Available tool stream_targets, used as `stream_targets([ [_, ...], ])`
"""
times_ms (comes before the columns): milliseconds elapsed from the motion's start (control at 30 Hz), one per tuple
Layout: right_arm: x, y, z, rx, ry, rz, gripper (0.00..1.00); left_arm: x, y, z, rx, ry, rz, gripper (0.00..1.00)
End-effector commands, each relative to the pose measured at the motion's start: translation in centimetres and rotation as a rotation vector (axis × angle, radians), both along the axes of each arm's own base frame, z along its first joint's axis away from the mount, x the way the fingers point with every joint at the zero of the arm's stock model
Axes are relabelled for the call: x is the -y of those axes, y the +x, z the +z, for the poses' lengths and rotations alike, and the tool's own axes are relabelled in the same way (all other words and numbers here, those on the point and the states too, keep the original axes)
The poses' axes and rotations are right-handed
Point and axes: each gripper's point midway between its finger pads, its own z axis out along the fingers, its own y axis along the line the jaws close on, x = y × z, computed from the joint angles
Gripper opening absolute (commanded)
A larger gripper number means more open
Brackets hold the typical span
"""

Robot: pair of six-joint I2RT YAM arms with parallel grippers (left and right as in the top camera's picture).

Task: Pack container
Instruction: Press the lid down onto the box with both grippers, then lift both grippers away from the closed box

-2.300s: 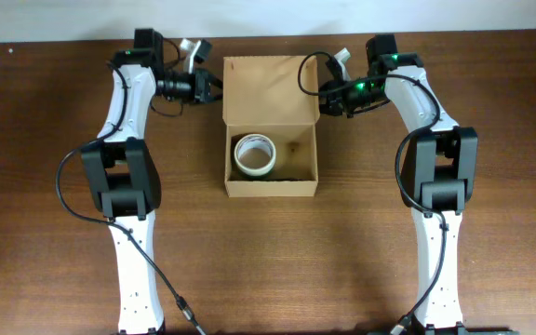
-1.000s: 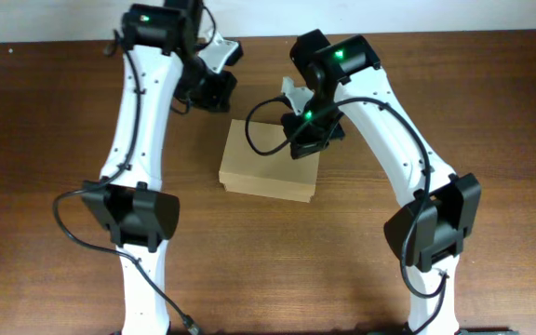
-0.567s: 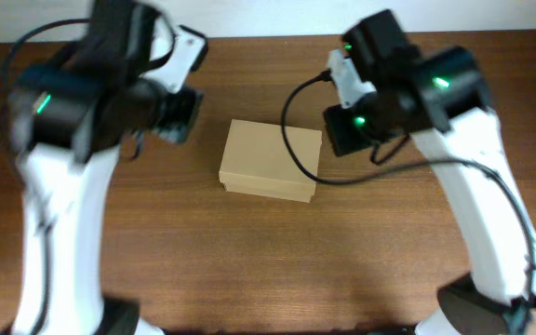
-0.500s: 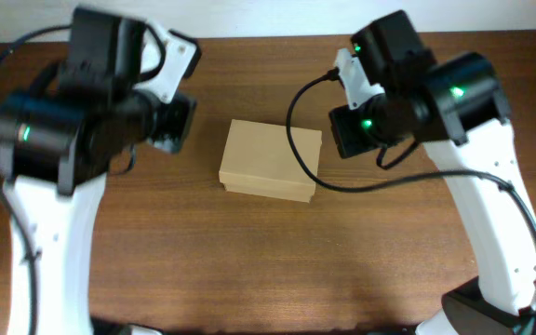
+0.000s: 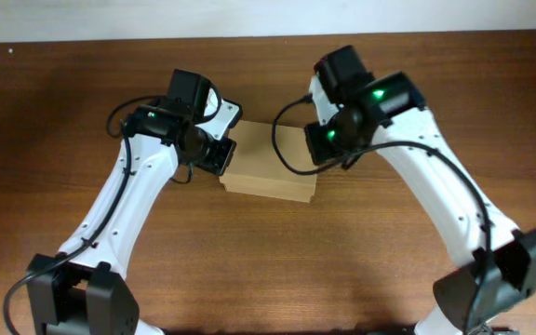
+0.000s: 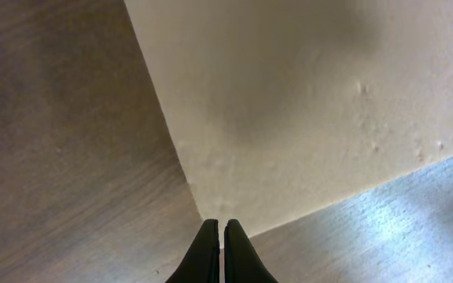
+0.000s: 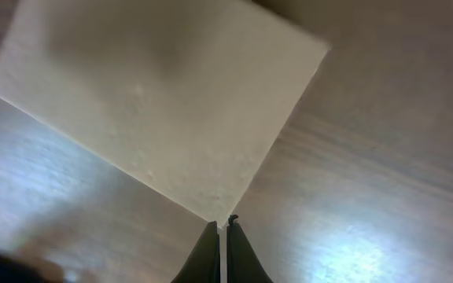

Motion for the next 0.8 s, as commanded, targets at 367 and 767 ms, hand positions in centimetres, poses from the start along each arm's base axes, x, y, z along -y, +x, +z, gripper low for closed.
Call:
stream_targets([
  [367,-1.1,-1.5,-7.3,-0.125,0.039,0.010,0.04,0.5,-0.7,-5.8,-0.098,-0.018,-0.016,0.04],
  [767,-0.8,-1.0,-2.3,-0.064,0.038,0.033,0.04,1.0,1.4,1.1,-0.012,-0.048,0.012,0.11],
])
